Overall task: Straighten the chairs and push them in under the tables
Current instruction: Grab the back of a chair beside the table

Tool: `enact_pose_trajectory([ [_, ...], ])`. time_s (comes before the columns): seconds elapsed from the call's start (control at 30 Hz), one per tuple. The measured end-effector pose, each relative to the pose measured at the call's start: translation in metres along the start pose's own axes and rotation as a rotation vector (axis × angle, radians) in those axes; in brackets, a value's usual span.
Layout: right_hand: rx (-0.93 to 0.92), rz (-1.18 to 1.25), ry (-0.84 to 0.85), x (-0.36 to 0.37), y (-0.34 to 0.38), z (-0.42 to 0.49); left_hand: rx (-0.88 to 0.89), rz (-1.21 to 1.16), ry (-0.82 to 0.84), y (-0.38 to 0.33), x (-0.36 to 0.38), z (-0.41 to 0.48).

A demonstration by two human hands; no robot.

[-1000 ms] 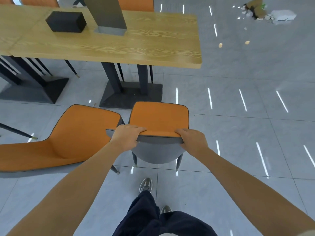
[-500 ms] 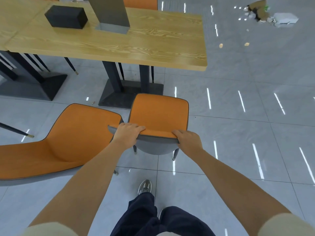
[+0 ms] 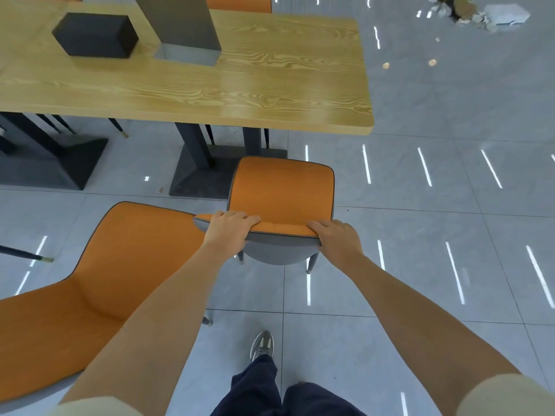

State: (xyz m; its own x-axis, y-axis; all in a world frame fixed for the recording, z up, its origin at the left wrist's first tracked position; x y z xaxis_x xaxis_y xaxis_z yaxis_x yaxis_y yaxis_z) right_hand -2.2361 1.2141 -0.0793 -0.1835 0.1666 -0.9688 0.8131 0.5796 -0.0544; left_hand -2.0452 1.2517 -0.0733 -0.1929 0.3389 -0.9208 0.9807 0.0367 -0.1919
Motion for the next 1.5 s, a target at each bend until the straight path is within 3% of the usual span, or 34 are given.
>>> enact_pose_trajectory([
  [0.43, 0.173, -0.072, 0.165, -0.010, -0.038, 0.013, 0.096, -0.010, -0.020, -0.028, -0.010, 0.025],
  [0.9, 0.354, -0.047, 0.264, -0.025, 0.001, 0.011, 0.161, -0.155, 0.204, -0.002, -0.016, 0.016],
  [1.17, 0.434, 0.172, 0.200, -0.052, 0.079, -0.003, 0.047, -0.076, 0.132, 0.065, -0.031, -0.040],
  [1.5, 0.196, 0.255, 0.157, -0.075, 0.271, -0.055, -0.052, -0.117, 0.042, 0.182, -0.036, -0.192],
])
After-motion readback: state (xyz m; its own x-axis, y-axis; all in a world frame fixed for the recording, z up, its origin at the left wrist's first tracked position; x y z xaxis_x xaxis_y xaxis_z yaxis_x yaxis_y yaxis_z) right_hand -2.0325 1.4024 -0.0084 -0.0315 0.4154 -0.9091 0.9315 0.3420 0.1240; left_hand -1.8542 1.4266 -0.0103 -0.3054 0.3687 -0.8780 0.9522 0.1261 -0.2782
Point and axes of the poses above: each hand's wrist, its own z-axis towards the middle knuckle, its own x-axis out of the palm, y = z × x, the point moved 6 cm from there along z, towards the middle knuckle, and after that the axes turned 11 degrees about -z, right-handed, at the moved point
